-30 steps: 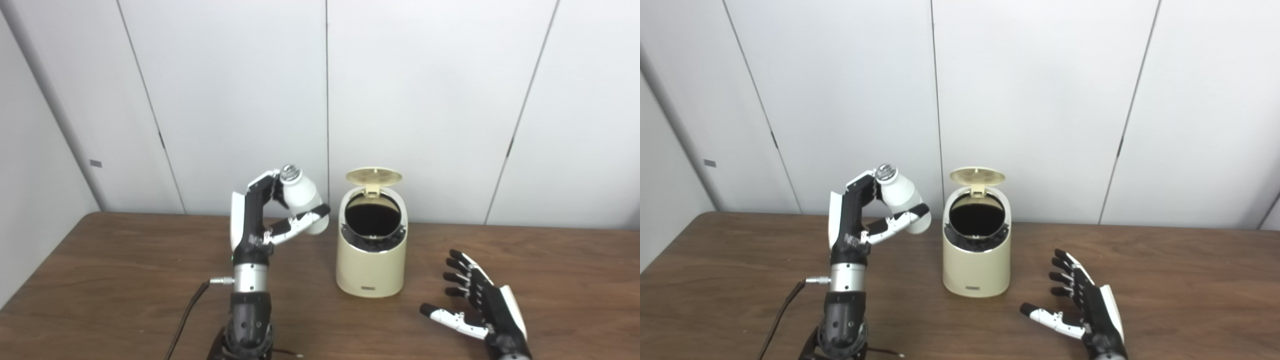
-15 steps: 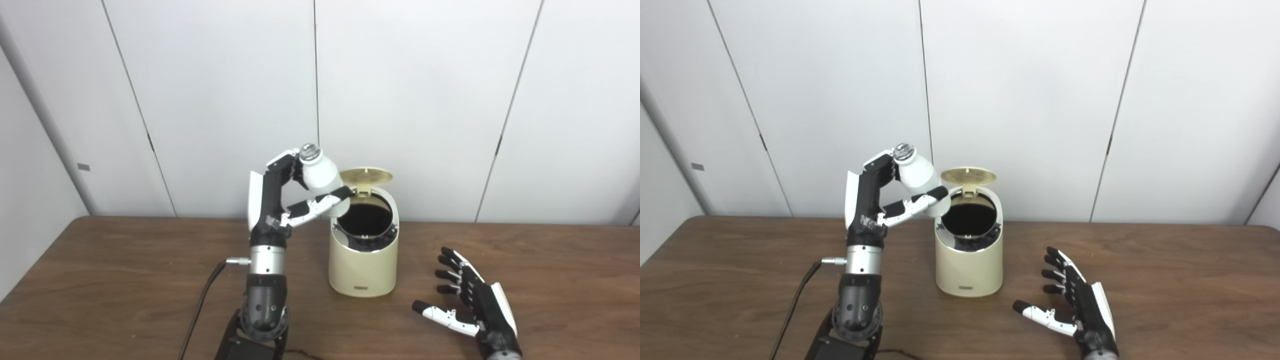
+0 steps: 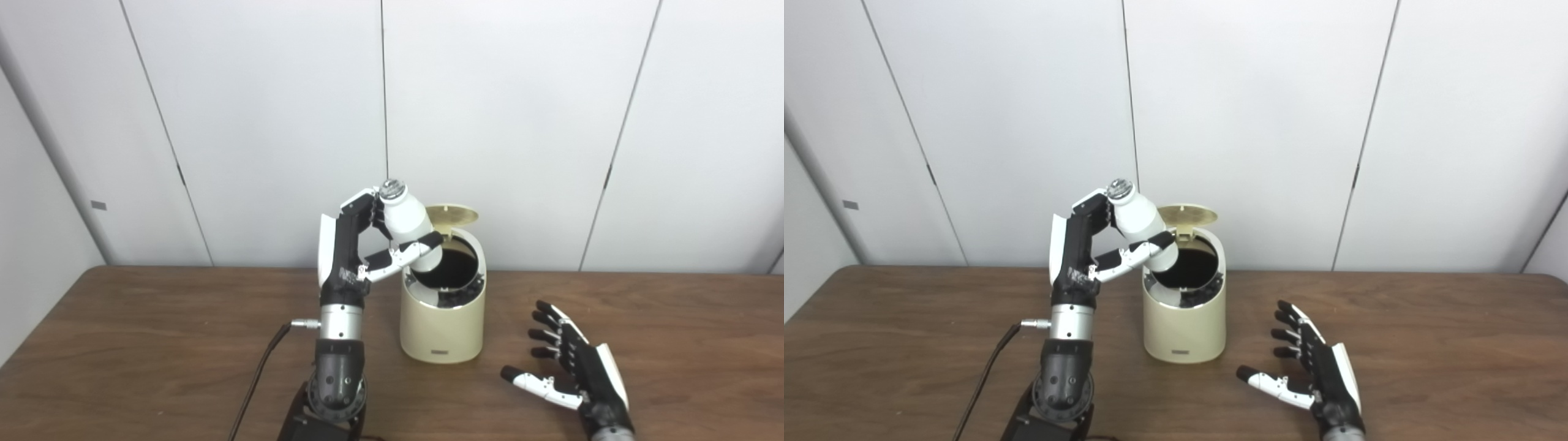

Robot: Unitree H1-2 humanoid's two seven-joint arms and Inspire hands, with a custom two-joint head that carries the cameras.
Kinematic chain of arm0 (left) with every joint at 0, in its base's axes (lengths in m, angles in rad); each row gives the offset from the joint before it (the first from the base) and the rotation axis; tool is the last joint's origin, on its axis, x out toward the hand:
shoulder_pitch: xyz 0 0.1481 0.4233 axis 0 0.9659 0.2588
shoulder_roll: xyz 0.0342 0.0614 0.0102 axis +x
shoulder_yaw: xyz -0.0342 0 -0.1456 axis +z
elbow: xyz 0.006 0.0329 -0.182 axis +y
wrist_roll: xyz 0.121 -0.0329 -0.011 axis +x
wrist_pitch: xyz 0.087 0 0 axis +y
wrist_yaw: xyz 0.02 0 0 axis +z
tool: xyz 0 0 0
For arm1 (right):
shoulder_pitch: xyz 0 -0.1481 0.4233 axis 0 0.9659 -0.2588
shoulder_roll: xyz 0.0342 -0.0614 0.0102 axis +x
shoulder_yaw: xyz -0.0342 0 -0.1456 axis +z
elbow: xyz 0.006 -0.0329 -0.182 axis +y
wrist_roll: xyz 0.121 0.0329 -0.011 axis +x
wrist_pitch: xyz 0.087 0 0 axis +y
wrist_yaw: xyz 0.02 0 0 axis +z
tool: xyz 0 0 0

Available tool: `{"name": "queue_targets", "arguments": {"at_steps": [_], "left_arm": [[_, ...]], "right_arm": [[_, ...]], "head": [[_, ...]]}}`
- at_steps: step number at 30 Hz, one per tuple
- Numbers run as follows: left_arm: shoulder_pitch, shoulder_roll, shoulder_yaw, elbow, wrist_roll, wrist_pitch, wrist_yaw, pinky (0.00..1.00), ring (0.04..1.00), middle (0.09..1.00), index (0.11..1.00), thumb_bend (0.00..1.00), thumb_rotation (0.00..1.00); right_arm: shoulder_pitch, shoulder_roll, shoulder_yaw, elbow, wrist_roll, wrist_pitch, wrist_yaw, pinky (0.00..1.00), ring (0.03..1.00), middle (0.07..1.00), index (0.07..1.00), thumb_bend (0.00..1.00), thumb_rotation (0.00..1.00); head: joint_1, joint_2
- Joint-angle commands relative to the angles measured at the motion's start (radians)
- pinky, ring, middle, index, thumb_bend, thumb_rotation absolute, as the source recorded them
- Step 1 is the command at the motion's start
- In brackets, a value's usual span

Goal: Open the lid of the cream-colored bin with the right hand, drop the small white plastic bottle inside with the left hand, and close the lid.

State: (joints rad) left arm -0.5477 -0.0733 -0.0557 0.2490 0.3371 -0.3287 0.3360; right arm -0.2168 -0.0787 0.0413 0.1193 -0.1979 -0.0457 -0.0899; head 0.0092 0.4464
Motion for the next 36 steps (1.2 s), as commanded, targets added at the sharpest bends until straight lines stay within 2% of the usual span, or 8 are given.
{"name": "queue_targets", "arguments": {"at_steps": [1, 5, 7, 22, 30, 36], "left_arm": [[-0.052, -0.009, -0.007, 0.015, 0.019, -0.044, 0.02, 0.36, 0.427, 0.472, 0.511, 0.5, 0.0], [-0.066, -0.002, -0.023, 0.085, 0.033, -0.129, 0.054, 0.37, 0.424, 0.472, 0.513, 0.5, 0.0], [-0.071, 0.005, -0.044, 0.112, 0.041, -0.14, 0.09, 0.37, 0.422, 0.472, 0.513, 0.5, 0.0], [-0.135, 0.117, -0.331, 0.26, 0.07, -0.141, 0.531, 0.38, 0.414, 0.47, 0.517, 0.5, 0.0], [-0.178, 0.154, -0.451, 0.335, 0.091, -0.141, 0.718, 0.39, 0.416, 0.459, 0.516, 0.5, 0.0], [-0.198, 0.157, -0.498, 0.386, 0.095, -0.141, 0.802, 0.37, 0.416, 0.455, 0.512, 0.5, 0.0]], "right_arm": [[-0.023, 0.013, 0.006, -0.019, -0.007, -0.015, -0.005, 0.68, 0.78, 0.857, 0.877, 0.76, 0.22], [-0.02, 0.022, 0.005, -0.03, -0.01, -0.006, -0.005, 0.68, 0.775, 0.853, 0.873, 0.76, 0.22], [-0.019, 0.023, 0.007, -0.034, -0.013, -0.004, -0.005, 0.67, 0.773, 0.853, 0.873, 0.76, 0.22], [-0.017, 0.03, 0.008, -0.039, -0.007, -0.006, 0.002, 0.69, 0.786, 0.864, 0.874, 0.76, 0.23], [-0.014, 0.028, 0.014, -0.043, -0.016, -0.009, 0.002, 0.68, 0.782, 0.86, 0.872, 0.76, 0.24], [-0.013, 0.032, 0.013, -0.051, -0.014, -0.001, 0.003, 0.68, 0.782, 0.862, 0.874, 0.76, 0.25]], "head": [[-0.003, 0.001], [-0.011, 0.002], [-0.013, 0.003], [-0.02, 0.005], [-0.02, 0.004], [-0.023, 0.007]]}}
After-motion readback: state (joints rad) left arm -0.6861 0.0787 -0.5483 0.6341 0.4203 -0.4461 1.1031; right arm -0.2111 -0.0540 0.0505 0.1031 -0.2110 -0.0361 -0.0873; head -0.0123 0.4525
